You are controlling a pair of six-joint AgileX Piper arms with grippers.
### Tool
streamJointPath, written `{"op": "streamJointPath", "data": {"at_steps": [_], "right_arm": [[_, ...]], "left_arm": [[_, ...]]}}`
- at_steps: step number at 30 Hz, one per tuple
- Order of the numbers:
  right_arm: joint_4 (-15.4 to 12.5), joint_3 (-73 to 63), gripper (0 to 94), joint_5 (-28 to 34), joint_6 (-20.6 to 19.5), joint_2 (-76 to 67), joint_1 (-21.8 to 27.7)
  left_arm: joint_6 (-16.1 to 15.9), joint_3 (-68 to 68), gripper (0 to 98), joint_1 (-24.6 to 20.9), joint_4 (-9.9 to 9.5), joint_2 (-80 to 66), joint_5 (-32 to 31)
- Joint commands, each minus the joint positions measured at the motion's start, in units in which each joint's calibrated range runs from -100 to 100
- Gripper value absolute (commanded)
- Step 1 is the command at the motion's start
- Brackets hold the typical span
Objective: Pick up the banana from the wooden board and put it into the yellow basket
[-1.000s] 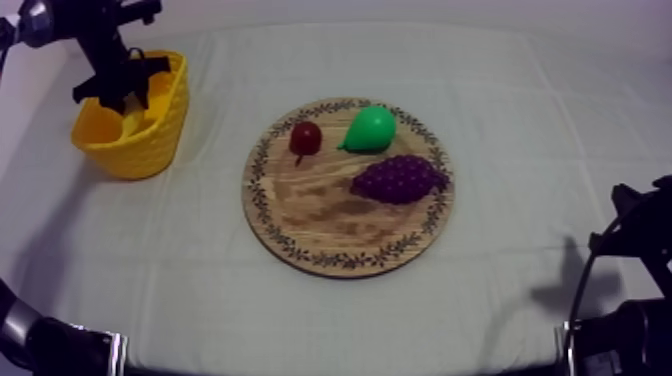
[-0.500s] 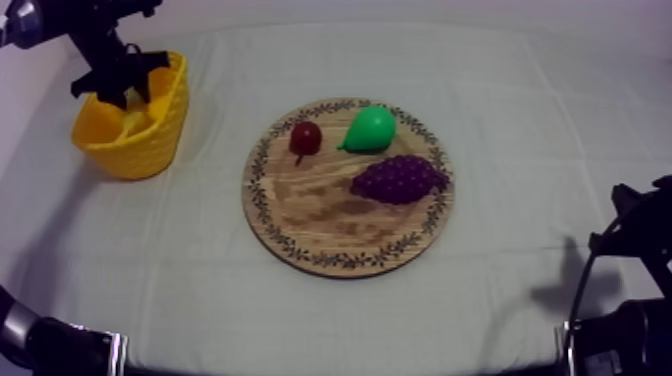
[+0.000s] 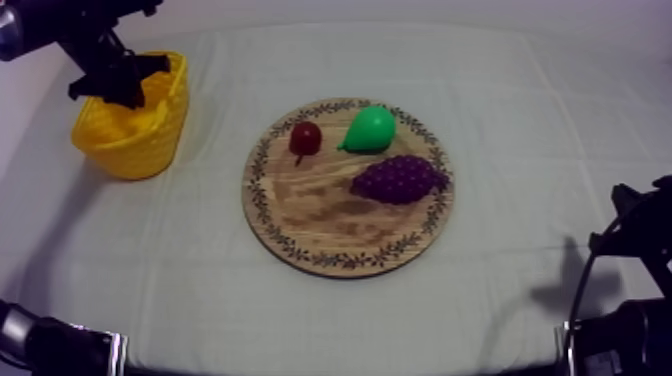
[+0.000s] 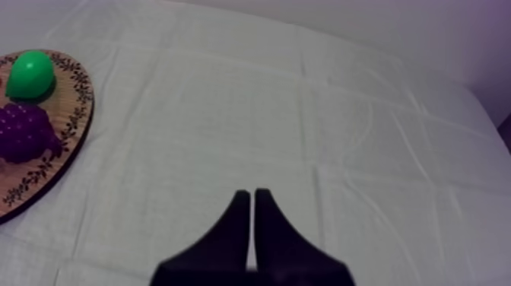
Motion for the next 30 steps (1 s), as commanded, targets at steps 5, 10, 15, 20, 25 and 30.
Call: {"op": "streamJointPath", "data": {"at_steps": [5,10,15,20,25,30], "right_arm": [[0.01,0.02,0.3,-0.03,0.00,-0.02,-0.01],[0.01,0.02,0.3,-0.03,0.00,-0.02,-0.01],[0.01,0.02,0.3,-0.03,0.00,-0.02,-0.01],[0.01,0.02,0.3,-0.03,0.00,-0.02,-0.01],[0.01,0.02,0.3,-0.03,0.00,-0.02,-0.01],[0.01,0.02,0.3,-0.03,0.00,-0.02,-0.01]], "left_arm": [[-4.29,13.68,0.4,0.50,2.29,-15.39,-9.22],[-5.14,26.73,0.1,2.82,2.62,-30.33,-18.14],[-5.19,40.10,0.1,4.29,3.01,-45.22,-27.73],[-7.65,49.89,0.1,4.15,4.72,-58.36,-33.22],[-11.86,59.11,0.1,2.31,8.70,-69.54,-35.93],[-15.90,66.53,0.1,0.23,11.81,-79.10,-36.92]]}}
